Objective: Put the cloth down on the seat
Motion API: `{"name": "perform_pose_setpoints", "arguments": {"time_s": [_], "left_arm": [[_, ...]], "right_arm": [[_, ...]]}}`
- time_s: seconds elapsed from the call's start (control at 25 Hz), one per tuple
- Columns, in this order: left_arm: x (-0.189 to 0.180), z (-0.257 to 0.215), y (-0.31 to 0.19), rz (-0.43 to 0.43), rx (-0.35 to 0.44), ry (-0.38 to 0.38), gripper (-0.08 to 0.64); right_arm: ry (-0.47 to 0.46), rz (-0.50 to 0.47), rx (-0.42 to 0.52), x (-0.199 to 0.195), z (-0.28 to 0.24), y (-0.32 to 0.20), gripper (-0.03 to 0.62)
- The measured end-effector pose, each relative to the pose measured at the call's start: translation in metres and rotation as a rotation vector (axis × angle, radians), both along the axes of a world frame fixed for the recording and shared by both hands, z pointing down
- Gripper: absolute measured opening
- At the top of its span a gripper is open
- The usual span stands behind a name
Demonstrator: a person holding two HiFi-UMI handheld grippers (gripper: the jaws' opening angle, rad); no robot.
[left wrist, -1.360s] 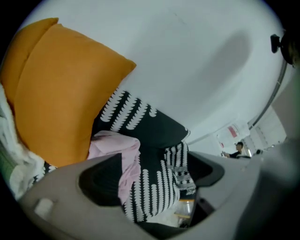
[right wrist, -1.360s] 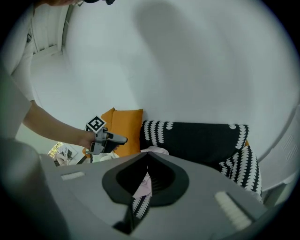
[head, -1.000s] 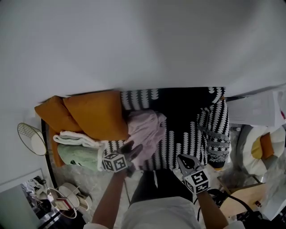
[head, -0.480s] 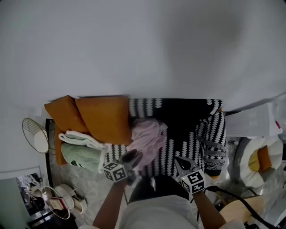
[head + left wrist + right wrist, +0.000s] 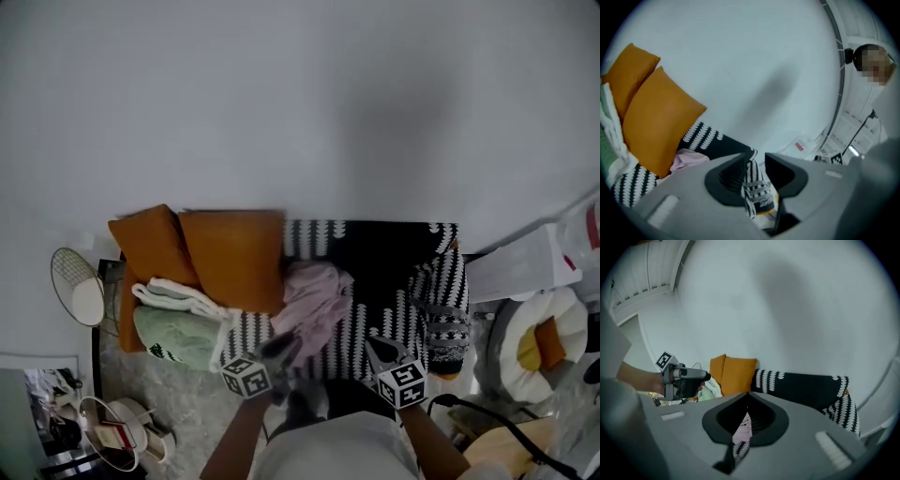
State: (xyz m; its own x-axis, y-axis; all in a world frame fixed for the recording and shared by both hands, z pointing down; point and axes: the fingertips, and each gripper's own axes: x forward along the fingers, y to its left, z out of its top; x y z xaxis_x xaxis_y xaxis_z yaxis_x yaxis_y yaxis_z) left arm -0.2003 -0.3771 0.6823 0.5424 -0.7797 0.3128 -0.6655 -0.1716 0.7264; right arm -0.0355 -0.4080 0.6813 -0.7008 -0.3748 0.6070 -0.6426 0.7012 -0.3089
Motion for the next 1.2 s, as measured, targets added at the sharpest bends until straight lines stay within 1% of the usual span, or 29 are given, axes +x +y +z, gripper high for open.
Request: {"name": "perform_pose_setpoints", "arguments": {"time_s": [0.12, 0.28, 0.52, 0.68, 1.0, 1.2], "left_arm": [[-0.005, -0.008, 0.036, 0.003, 0.022, 0.008, 0.107], [-0.017, -0.021, 0.085, 0.029, 0.047, 0.009, 0.099], [-0.031, -0.033, 0.157, 0.039, 0.078, 0.009, 0.049], [-0.033, -0.046, 0.202, 0.057, 0.106, 0.006, 0.009], [-0.030, -0.071, 0.285, 0.096, 0.156, -0.009, 0.000], [-0.023, -0.083, 0.325, 0.133, 0.179, -0.025, -0.002]], "right_arm": [[-0.001, 0.009, 0.006, -0.011, -0.006, 0.041, 0.005], [0.000, 0.024, 0.023, -0.025, -0.018, 0.091, 0.005], [0.002, 0.041, 0.065, -0.033, -0.036, 0.159, 0.005], [-0.005, 0.064, 0.095, -0.032, -0.048, 0.202, 0.005], [-0.028, 0.117, 0.156, -0.022, -0.072, 0.277, 0.005], [-0.038, 0.159, 0.184, -0.003, -0.084, 0.316, 0.004]]}}
